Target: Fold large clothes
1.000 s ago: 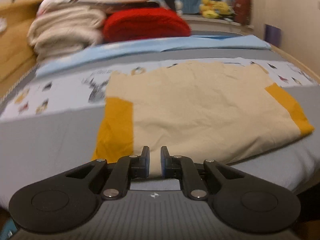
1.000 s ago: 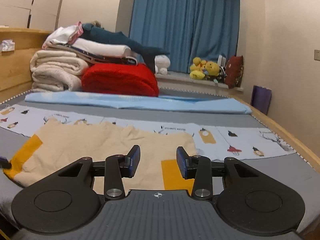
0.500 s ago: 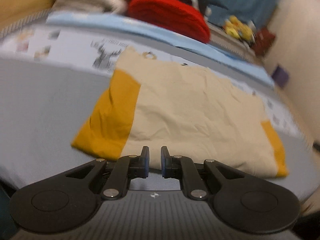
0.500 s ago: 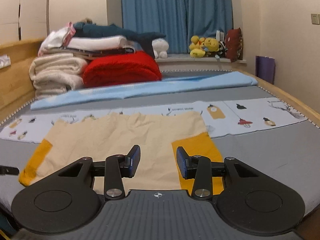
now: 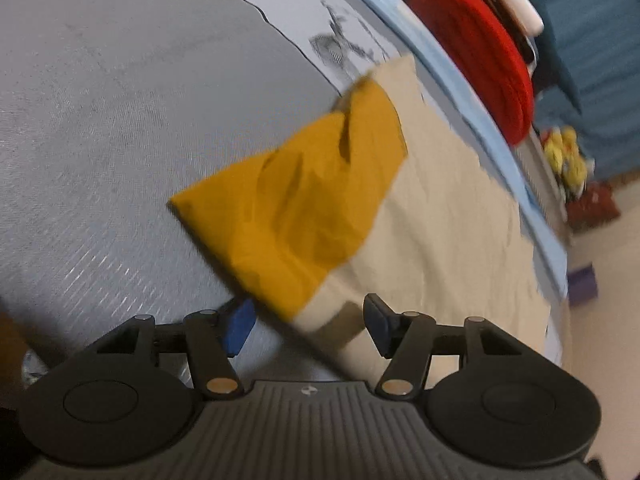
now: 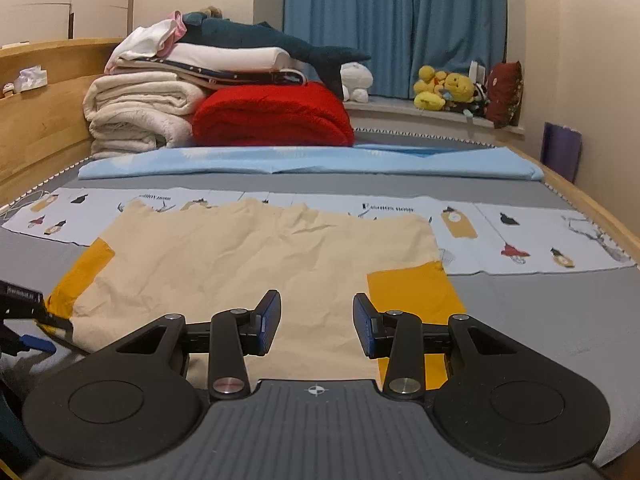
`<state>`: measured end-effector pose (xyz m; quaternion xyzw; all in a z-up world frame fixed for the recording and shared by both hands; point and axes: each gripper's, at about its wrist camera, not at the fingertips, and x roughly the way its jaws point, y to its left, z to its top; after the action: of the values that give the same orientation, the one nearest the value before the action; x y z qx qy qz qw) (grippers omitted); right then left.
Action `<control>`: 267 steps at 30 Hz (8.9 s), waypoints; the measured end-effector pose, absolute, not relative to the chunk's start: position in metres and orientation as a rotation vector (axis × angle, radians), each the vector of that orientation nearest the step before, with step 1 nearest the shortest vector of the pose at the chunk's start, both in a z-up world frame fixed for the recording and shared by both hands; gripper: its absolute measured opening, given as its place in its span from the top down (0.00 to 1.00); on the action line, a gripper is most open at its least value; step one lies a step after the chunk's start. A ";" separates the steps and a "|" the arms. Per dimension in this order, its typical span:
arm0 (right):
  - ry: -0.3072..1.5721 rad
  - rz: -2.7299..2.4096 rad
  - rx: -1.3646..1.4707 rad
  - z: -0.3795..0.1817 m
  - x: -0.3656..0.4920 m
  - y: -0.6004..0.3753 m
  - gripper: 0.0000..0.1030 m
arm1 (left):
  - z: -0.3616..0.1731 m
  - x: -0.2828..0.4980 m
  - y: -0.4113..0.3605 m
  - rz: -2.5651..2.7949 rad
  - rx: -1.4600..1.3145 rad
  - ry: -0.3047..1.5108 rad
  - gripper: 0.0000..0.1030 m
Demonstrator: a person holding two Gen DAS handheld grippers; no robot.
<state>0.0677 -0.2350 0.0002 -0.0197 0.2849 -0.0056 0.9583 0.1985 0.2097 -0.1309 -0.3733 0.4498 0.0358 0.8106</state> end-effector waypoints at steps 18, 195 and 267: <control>0.606 0.071 -0.055 -0.009 0.073 -0.211 0.60 | -0.109 0.209 0.200 0.093 -0.779 0.729 0.91; 0.961 -0.193 0.271 -0.111 0.317 -0.324 0.98 | -0.115 0.425 -0.113 -0.405 0.044 0.940 0.39; 1.027 0.109 0.433 -0.082 0.272 -0.303 0.53 | -0.101 0.404 0.072 -0.402 -0.102 1.222 0.20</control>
<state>0.2720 -0.3028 -0.0816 0.2052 0.4870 0.0515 0.8474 0.4042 0.0718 -0.1006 -0.0477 0.5695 -0.1873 0.7989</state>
